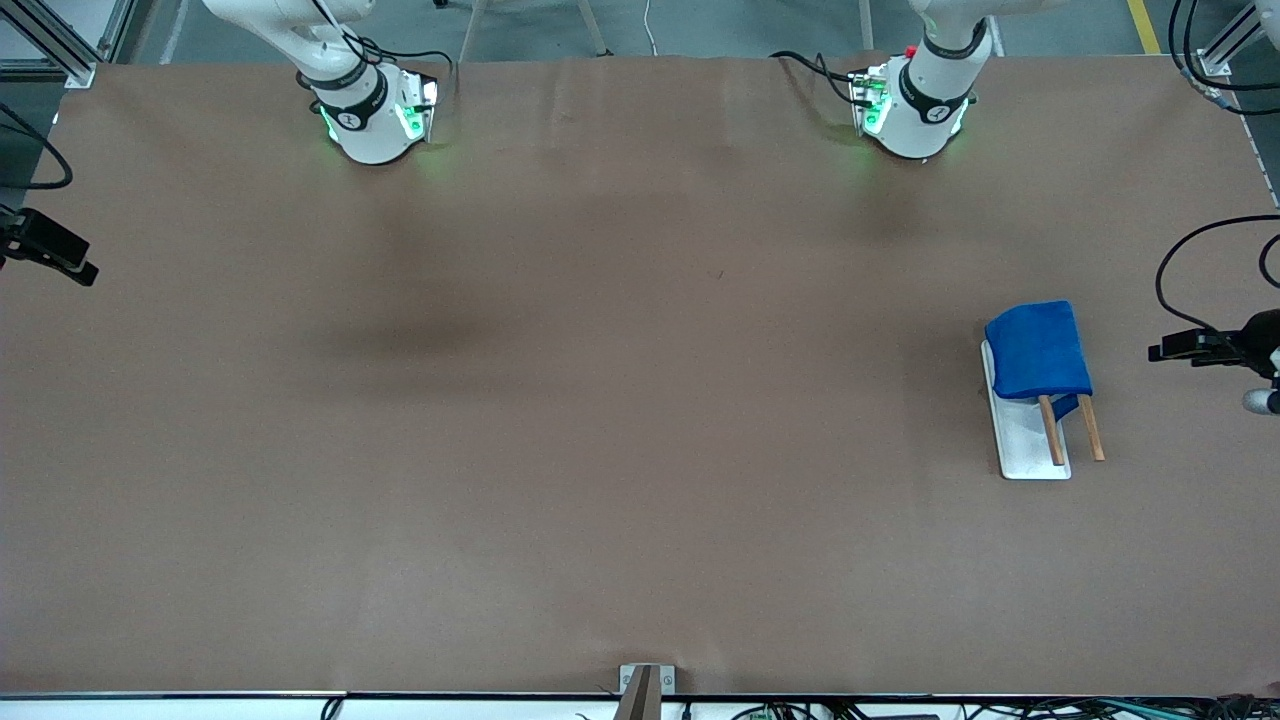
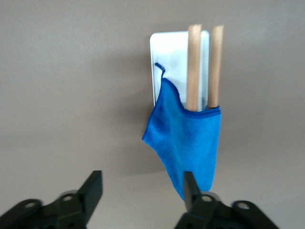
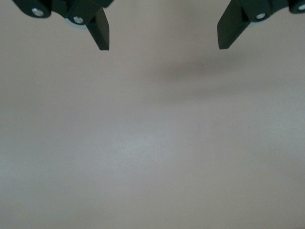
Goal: Right arm passes towel to left arm to hang
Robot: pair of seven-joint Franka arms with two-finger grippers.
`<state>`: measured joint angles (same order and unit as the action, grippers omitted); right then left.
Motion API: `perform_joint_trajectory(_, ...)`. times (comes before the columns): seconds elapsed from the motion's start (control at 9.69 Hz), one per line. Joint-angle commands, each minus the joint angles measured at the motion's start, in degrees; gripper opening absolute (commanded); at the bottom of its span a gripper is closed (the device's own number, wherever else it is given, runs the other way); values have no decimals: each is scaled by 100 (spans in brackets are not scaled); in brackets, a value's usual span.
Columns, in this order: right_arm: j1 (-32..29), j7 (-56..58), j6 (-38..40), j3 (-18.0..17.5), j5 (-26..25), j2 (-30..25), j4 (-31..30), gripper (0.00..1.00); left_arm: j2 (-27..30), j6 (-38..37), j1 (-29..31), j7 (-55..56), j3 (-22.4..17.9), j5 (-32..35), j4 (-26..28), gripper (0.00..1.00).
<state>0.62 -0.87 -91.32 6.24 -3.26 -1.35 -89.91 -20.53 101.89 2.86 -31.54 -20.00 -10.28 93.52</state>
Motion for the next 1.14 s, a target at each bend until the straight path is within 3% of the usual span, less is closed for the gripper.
perform_joint_trajectory(0.0,-61,8,-70,-27,63,-191,-211,100,277,295,-188,243,57,8,36,100)
perform_joint_trajectory(0.1,-157,8,-70,-70,63,-191,-211,100,391,340,-198,393,223,35,-69,100)
perform_joint_trajectory(0.31,-376,-1,-70,-210,71,-191,-211,100,916,384,-180,1399,1107,795,-9,100)
perform_joint_trajectory(0.41,-709,-1,-61,-638,72,-191,-211,100,1189,463,-180,1683,1504,982,69,100)
perform_joint_trajectory(0.52,-634,-18,-61,-659,72,-191,-211,100,1365,464,-189,1747,1734,976,88,100)
perform_joint_trajectory(0.83,-589,-97,-18,-537,309,-199,-228,100,2243,298,-311,2009,2009,940,621,100)
perform_joint_trajectory(1.03,-467,-527,131,-536,318,-191,-185,100,2273,-97,-400,2222,2148,932,301,100)
